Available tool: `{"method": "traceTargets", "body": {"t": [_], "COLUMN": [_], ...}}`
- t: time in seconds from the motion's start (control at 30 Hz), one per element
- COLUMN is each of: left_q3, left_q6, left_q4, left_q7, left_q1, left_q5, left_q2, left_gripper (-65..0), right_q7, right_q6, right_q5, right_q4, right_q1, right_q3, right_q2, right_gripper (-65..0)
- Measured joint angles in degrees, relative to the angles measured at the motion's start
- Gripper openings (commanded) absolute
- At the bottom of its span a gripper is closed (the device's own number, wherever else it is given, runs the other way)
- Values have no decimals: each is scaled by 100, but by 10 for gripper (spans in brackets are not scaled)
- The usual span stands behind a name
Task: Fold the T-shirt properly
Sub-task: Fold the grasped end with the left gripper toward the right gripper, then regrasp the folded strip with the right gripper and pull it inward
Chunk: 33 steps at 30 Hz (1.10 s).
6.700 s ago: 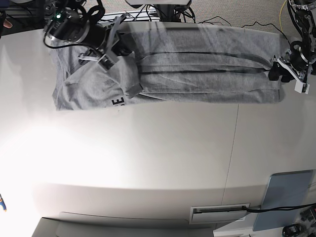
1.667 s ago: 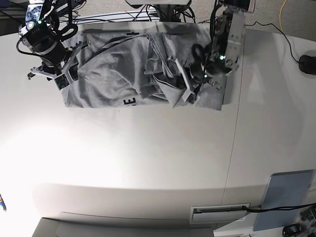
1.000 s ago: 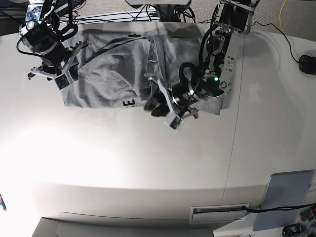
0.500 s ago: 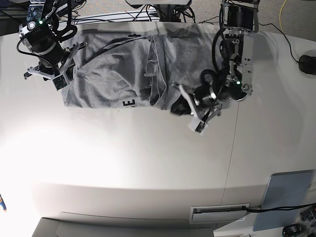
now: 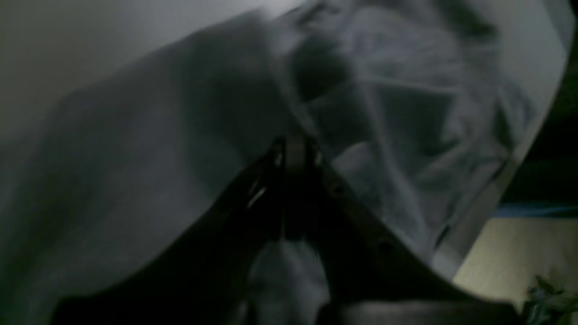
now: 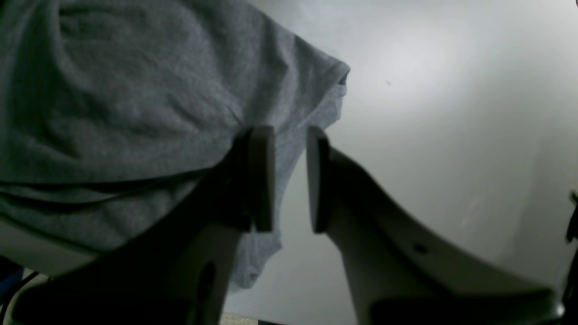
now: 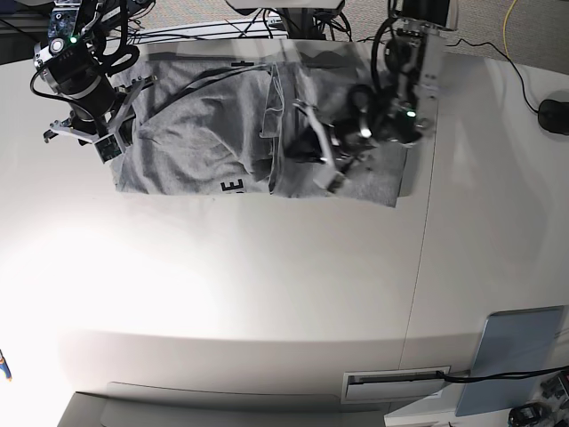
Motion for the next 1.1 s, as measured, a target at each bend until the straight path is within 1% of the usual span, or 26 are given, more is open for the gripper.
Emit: {"method": "traceTargets", "body": {"t": [0.1, 0.13, 0.23, 0.27, 0.37, 0.4, 0.43, 0.5, 0.57, 0.6, 0.67, 0.73, 0.8, 0.83, 0.9, 0.93, 0.97, 1.03, 1.1], "left_q3": [509, 662, 1023, 1091, 1128, 1113, 1095, 992, 841, 741, 494, 225, -81, -245, -531, -664, -765, -918, -1005], "left_q6": [531, 662, 898, 920, 898, 901, 905, 898, 813, 723, 538, 380, 247, 168, 85, -9, -61, -160, -179], "left_q4": [-4, -4, -4, -4, -4, -4, 15, 151, 306, 385, 535, 671, 820, 868, 885, 883, 885, 885, 885], "left_q7": [-291, -407, -601, -605, -684, -708, -715, -675, -518, -461, -254, -31, 85, 227, 448, 557, 623, 708, 730], "left_q1": [4, 2, -2, -11, -83, -109, -125, -107, -109, -109, -109, -105, -76, -76, -76, -76, -72, -48, -13], "left_q5": [605, 750, 1045, 1047, 1001, 907, 785, 531, 326, 262, 98, -79, -299, -448, -667, -739, -813, -955, -988], "left_q2": [0, -2, -9, -11, -11, -13, -17, -15, -13, -13, -15, -13, -11, -11, -11, -15, -26, -31, -31], "left_gripper": [-650, -650, -650, -650, -650, -650, -622, -539, -462, -433, -409, -409, -409, -409, -409, -409, -409, -409, -409], "right_q7": [0, 0, 0, -2, -116, -229, -326, -450, -452, -450, -428, -341, -282, -258, -234, -229, -238, -291, -352], "right_q6": [0, 0, 0, 0, 0, 0, -2, 0, 0, 0, 0, -26, -133, -238, -295, -297, -293, -219, -85], "right_q5": [-2, -2, -2, -4, -9, -46, -90, -160, -151, -149, -151, -46, 372, 796, 1574, 1993, 2277, 2726, 3108], "right_q4": [0, 0, 0, 0, 0, 0, 0, 0, 0, 0, 0, 0, -24, -103, -407, -623, -848, -1333, -1792], "right_q1": [0, 0, 0, 0, 0, 0, 0, 0, -17, -31, -31, -31, -31, -28, -22, -13, 0, 74, 223], "right_q3": [0, 0, 0, 0, 0, 0, 0, 2, 39, 87, 256, 509, 883, 1106, 1547, 1749, 1908, 2162, 2258], "right_q2": [2, 2, 0, 2, 2, 0, 0, 2, 0, 0, 0, 0, 0, 0, 0, -4, -2, -4, -2], "right_gripper": [-518, -518, -518, -518, -516, -501, -483, -440, -394, -378, -360, -360, -360, -360, -360, -360, -360, -359, -357]}}
